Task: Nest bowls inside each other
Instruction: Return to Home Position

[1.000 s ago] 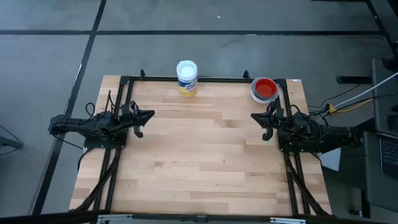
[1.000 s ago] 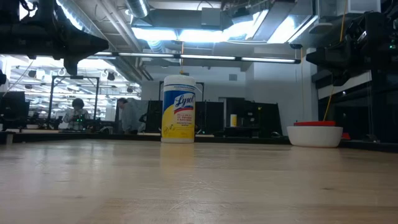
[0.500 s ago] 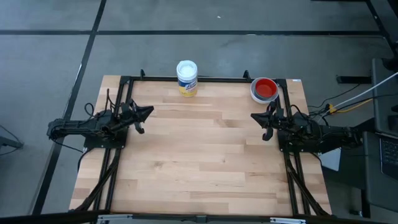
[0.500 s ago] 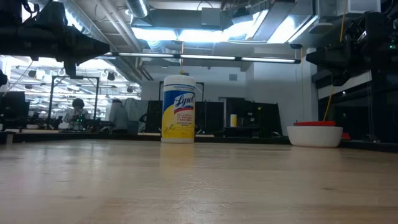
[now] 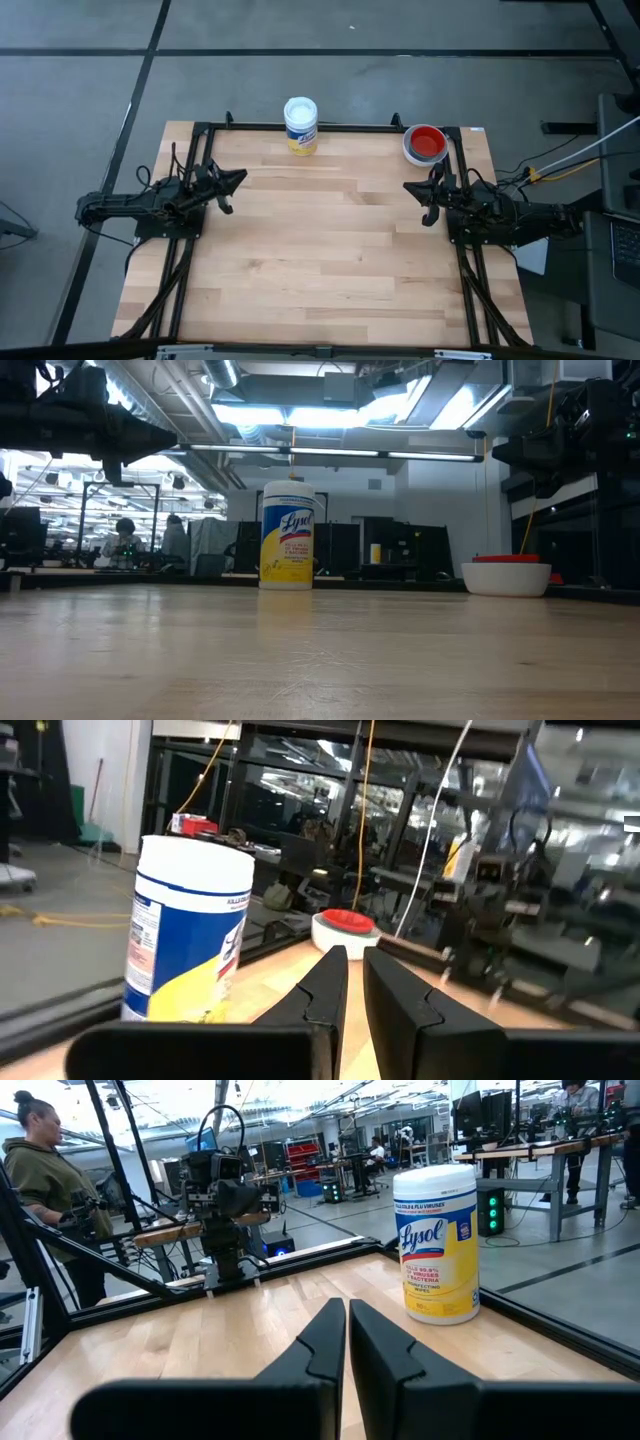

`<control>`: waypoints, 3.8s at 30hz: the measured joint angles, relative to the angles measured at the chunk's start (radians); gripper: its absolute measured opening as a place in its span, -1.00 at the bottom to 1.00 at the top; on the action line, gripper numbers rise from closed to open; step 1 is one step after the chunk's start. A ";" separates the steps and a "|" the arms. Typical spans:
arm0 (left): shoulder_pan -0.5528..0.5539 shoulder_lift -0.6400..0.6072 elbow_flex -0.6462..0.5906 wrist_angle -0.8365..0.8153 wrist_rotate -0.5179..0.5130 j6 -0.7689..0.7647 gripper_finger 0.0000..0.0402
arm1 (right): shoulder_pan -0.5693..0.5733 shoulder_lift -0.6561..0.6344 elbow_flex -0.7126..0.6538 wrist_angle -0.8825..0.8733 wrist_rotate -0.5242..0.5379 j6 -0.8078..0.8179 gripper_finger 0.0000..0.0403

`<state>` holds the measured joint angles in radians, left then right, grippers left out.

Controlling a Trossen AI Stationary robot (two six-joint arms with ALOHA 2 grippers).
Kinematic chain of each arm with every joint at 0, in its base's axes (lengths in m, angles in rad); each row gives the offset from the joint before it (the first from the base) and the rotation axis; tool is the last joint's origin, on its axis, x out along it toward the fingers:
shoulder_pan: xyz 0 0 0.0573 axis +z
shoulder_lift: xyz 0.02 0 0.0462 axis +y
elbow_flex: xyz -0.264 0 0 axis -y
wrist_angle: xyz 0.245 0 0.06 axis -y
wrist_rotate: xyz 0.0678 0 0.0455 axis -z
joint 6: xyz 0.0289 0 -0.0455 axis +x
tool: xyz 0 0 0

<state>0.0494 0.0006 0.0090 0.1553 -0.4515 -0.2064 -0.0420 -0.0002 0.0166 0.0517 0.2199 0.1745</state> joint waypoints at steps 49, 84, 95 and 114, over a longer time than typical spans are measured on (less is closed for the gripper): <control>-0.004 0.000 0.000 -0.138 0.470 0.000 -0.84 | 0.000 0.000 0.000 0.000 0.000 0.000 -0.90; -0.004 0.000 0.000 -0.137 0.470 0.001 -0.84 | 0.000 0.000 0.000 0.000 0.000 0.000 -0.90; -0.004 0.000 0.000 -0.137 0.470 0.001 -0.84 | 0.000 0.000 0.000 -0.001 -0.002 0.000 -0.90; -0.004 0.000 0.000 -0.137 0.470 0.001 -0.84 | 0.005 0.000 0.000 -0.015 -0.378 -0.018 -0.90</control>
<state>0.0457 0.0006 0.0090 0.0182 0.0189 -0.2054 -0.0372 -0.0002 0.0166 0.0368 -0.1579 0.1566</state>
